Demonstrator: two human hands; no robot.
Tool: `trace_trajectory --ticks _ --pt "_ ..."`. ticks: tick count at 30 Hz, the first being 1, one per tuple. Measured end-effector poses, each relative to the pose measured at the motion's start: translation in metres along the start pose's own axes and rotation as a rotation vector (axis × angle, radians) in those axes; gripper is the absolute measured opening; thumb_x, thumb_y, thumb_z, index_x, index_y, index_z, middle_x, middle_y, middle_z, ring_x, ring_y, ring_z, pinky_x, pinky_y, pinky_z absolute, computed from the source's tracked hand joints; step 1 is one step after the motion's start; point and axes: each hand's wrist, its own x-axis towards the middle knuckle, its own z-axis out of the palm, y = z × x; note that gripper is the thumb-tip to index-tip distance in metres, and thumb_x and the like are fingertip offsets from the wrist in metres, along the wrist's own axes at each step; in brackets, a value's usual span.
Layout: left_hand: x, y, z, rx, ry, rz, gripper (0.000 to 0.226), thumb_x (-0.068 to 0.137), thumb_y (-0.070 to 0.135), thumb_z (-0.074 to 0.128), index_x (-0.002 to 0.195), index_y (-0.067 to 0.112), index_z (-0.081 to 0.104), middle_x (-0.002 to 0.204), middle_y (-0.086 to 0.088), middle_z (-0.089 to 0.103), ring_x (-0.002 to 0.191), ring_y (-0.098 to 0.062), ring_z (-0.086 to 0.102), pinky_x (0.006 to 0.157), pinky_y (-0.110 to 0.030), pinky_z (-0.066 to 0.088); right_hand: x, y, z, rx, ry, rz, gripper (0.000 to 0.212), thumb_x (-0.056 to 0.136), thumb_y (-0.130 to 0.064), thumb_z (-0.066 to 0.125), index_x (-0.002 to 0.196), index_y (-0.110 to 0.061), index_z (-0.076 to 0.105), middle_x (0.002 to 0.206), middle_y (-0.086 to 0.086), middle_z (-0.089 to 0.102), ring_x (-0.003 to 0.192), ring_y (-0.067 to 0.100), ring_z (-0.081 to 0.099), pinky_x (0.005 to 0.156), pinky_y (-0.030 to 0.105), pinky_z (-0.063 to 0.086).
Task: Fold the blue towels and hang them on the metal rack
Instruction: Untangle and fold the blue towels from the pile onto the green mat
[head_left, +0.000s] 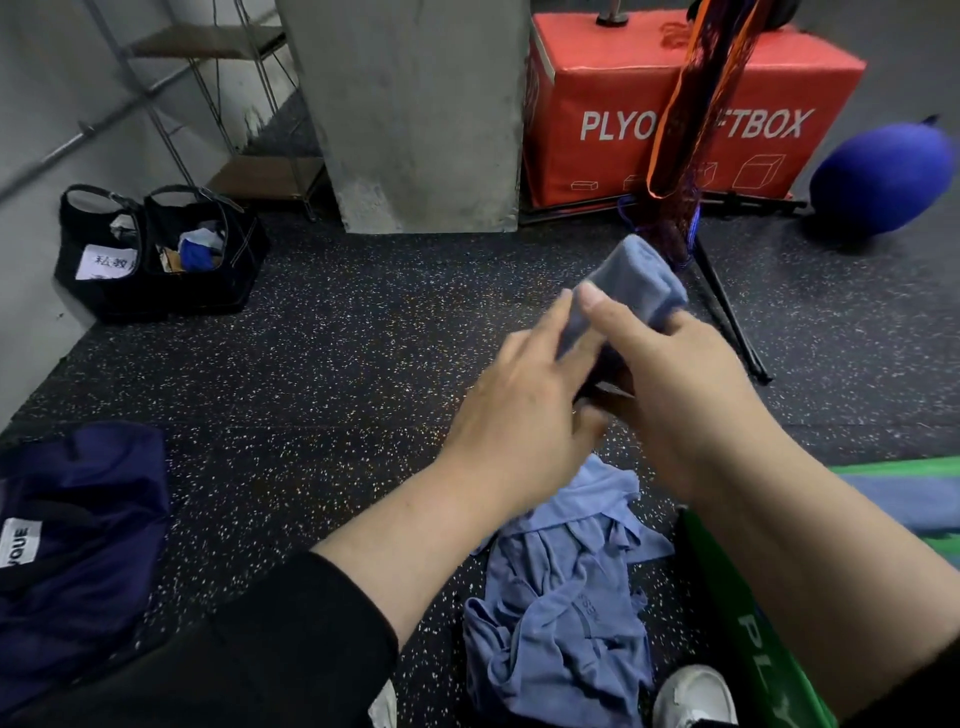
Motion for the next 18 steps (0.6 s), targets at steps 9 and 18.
trace_trajectory --ticks 9,18 --pt "0.030 0.015 0.015 -0.888 -0.194 -0.273 0.079 0.075 0.030 0.087 0.143 0.032 0.046 0.133 0.019 0.063 0.123 0.002 0.059 0.110 -0.031 0.045 -0.005 -0.029 -0.078 0.061 -0.027 -0.019 0.020 0.097 -0.012 0.061 0.115 -0.004 0.066 0.110 0.019 0.074 0.102 0.033 0.072 0.086 0.049 0.060" --pt "0.025 0.075 0.095 -1.011 -0.680 -0.486 0.031 0.087 0.001 0.075 0.116 0.009 0.068 0.107 -0.009 0.078 0.092 -0.023 0.073 0.086 -0.038 0.059 0.003 -0.032 -0.238 0.179 0.177 0.029 0.026 0.098 -0.021 0.060 0.123 -0.014 0.063 0.114 0.010 0.073 0.104 0.024 0.071 0.071 0.034 0.059"
